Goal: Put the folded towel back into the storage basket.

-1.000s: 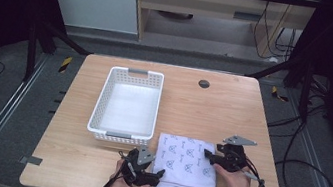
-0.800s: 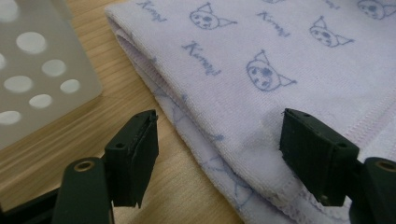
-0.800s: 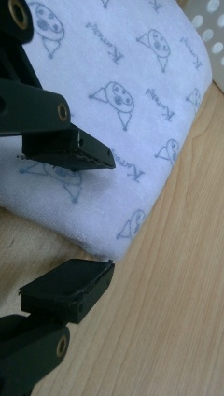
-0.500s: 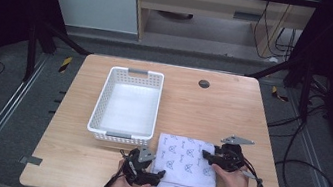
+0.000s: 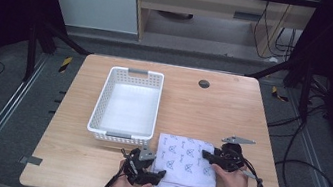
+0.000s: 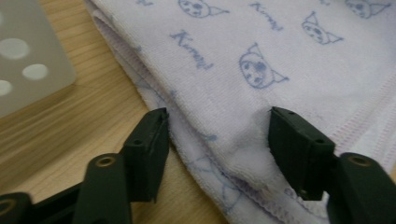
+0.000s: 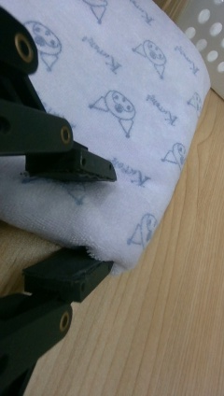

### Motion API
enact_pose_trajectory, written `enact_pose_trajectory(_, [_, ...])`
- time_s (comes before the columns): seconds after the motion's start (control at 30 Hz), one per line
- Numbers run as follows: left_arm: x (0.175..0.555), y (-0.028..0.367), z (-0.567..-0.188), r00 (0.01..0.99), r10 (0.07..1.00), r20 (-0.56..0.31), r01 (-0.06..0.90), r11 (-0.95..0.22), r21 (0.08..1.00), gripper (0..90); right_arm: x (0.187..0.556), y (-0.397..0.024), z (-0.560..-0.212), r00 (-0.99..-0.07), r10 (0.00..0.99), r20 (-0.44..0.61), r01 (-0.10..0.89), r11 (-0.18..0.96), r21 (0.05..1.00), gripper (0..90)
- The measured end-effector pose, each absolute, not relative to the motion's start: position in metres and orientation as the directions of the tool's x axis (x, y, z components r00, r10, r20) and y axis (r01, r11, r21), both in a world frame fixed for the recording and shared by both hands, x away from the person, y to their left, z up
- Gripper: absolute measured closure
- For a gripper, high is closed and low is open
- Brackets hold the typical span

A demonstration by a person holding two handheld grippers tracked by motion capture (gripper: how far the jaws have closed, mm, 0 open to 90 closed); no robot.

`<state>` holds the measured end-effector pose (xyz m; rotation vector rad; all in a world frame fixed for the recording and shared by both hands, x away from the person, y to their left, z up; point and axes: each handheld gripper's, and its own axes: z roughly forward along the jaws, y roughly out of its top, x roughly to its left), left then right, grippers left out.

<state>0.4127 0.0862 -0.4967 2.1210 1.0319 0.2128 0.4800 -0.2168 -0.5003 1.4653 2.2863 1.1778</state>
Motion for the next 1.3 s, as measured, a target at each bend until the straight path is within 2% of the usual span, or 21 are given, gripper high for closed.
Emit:
enact_pose_trajectory(0.2, [0.413, 0.086, -0.496, 0.663, 0.72, -0.206, 0.623, -0.378, 0.684, 50.9, 0.479, -0.214, -0.498, -0.508, 0.823, 0.253, 0.686, 0.209, 0.696, 67.8])
enact_pose_trajectory(0.43, [0.41, 0.084, -0.495, 0.657, 0.724, -0.21, 0.627, -0.37, 0.686, 59.8, 0.48, -0.214, -0.497, -0.497, 0.823, 0.275, 0.698, 0.191, 0.69, 70.5])
enact_pose_trajectory(0.63, [0.409, 0.083, -0.493, 0.658, 0.727, -0.198, 0.619, -0.372, 0.692, 66.7, 0.479, -0.21, -0.493, -0.498, 0.833, 0.242, 0.689, 0.211, 0.693, 72.4])
enact_pose_trajectory(0.93, [0.41, 0.087, -0.488, 0.653, 0.72, -0.234, 0.629, -0.344, 0.697, 72.3, 0.477, -0.21, -0.485, -0.499, 0.832, 0.243, 0.684, 0.206, 0.7, 73.8])
enact_pose_trajectory(1.3, [0.403, 0.091, -0.468, 0.684, 0.693, -0.23, 0.592, -0.341, 0.73, 73.5, 0.465, -0.21, -0.463, -0.533, 0.804, 0.262, 0.637, 0.178, 0.75, 74.2])
